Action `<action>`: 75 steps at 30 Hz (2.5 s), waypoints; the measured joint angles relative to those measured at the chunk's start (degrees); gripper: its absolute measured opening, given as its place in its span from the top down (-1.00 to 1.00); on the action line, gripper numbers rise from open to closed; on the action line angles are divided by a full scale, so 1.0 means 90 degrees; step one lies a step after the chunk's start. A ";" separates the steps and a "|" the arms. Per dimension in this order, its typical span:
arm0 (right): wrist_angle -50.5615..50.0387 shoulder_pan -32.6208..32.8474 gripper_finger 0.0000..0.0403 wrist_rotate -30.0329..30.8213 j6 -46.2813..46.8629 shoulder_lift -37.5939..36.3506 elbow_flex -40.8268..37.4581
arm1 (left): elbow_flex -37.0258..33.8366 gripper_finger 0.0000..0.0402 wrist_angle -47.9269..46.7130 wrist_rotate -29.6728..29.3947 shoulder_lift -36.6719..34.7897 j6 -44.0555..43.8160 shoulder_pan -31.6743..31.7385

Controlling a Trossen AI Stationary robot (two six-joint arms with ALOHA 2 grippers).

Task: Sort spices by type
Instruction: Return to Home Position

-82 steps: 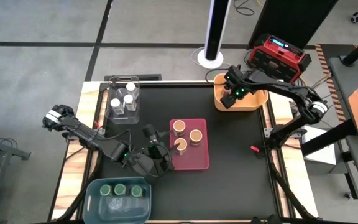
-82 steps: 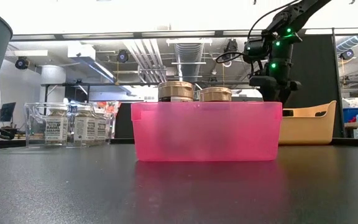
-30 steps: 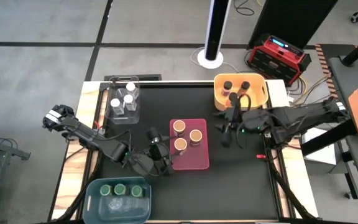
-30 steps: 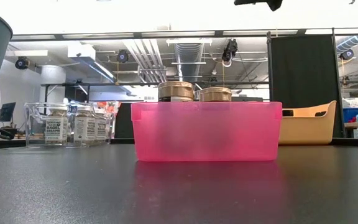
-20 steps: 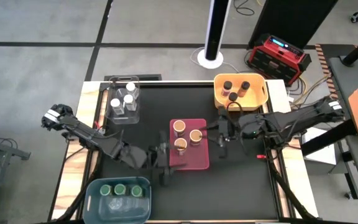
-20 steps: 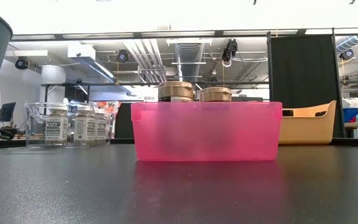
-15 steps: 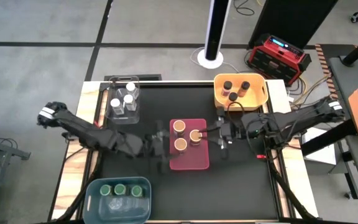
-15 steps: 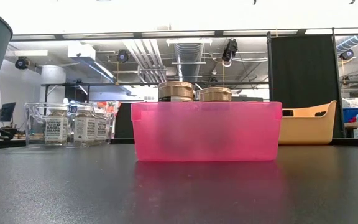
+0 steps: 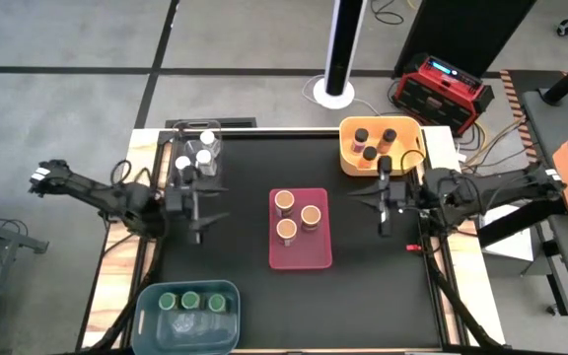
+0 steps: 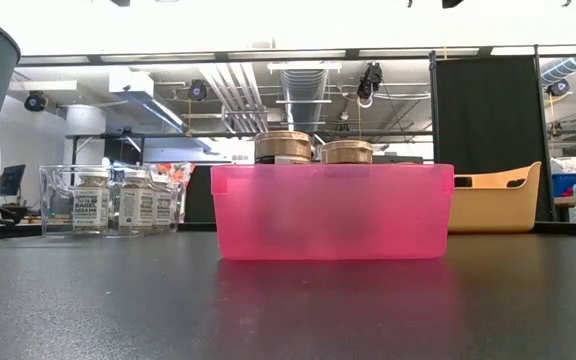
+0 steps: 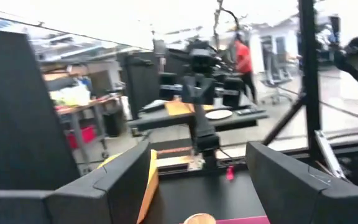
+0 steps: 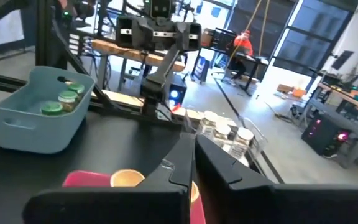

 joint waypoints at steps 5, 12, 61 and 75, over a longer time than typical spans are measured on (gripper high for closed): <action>-0.0046 -0.0212 0.95 -0.0022 -0.0127 -0.0720 -0.0611 | -0.0841 -0.24 0.0103 -0.0478 -0.1053 0.0045 0.0076; 0.0169 -0.0384 0.94 -0.0397 -0.0065 -0.1733 -0.1604 | -0.1911 -0.24 0.0267 -0.0577 -0.2076 -0.0409 0.0404; 0.1051 -0.0389 0.94 -0.1166 0.0721 -0.4335 -0.4550 | -0.3309 -0.24 -0.1435 -0.0617 -0.4095 -0.2290 0.0464; 0.0389 -0.0389 0.94 -0.1166 0.2238 -0.4286 -0.4553 | -0.3311 -0.24 -0.1433 -0.0617 -0.3855 -0.2291 0.0464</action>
